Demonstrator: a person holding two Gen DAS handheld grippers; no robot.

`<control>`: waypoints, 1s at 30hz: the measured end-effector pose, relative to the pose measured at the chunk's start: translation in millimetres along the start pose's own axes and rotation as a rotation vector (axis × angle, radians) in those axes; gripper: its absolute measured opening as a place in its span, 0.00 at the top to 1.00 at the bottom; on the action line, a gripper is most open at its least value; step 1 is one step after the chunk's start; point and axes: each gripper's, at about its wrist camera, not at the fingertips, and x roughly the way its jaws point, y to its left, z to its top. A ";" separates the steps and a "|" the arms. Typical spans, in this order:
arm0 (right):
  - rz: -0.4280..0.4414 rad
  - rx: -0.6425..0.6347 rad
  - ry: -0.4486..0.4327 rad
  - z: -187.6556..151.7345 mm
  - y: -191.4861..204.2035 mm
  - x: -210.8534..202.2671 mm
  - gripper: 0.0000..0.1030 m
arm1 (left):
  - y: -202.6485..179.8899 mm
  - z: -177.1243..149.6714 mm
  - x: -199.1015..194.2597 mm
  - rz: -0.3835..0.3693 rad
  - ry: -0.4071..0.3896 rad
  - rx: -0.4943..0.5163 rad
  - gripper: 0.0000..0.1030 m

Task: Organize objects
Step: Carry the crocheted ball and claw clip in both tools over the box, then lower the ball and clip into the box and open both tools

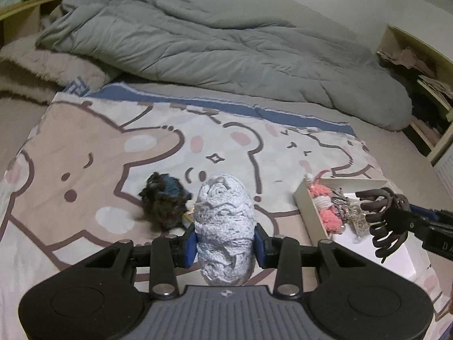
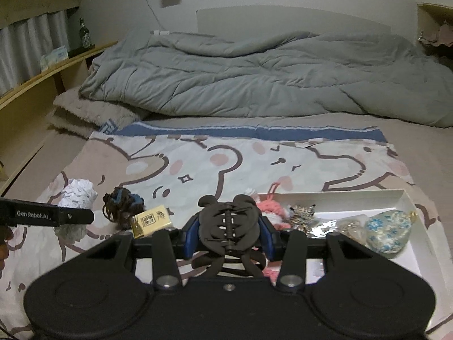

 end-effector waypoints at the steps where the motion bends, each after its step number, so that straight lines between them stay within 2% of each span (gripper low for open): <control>1: -0.003 -0.003 -0.006 0.1 -1.6 -2.7 0.56 | -4.2 0.2 -0.2 -0.006 -0.002 0.010 0.61; 8: -0.019 0.005 -0.029 0.8 -17.5 -17.6 0.56 | -39.6 0.5 3.2 -0.065 -0.016 0.040 0.61; 17: -0.092 0.024 -0.053 -3.7 -60.6 -35.6 0.56 | -91.9 2.9 9.6 -0.205 -0.015 0.063 0.61; 30: -0.206 0.072 -0.034 -25.3 -135.4 -40.9 0.56 | -186.3 7.6 55.9 -0.350 0.069 0.053 0.61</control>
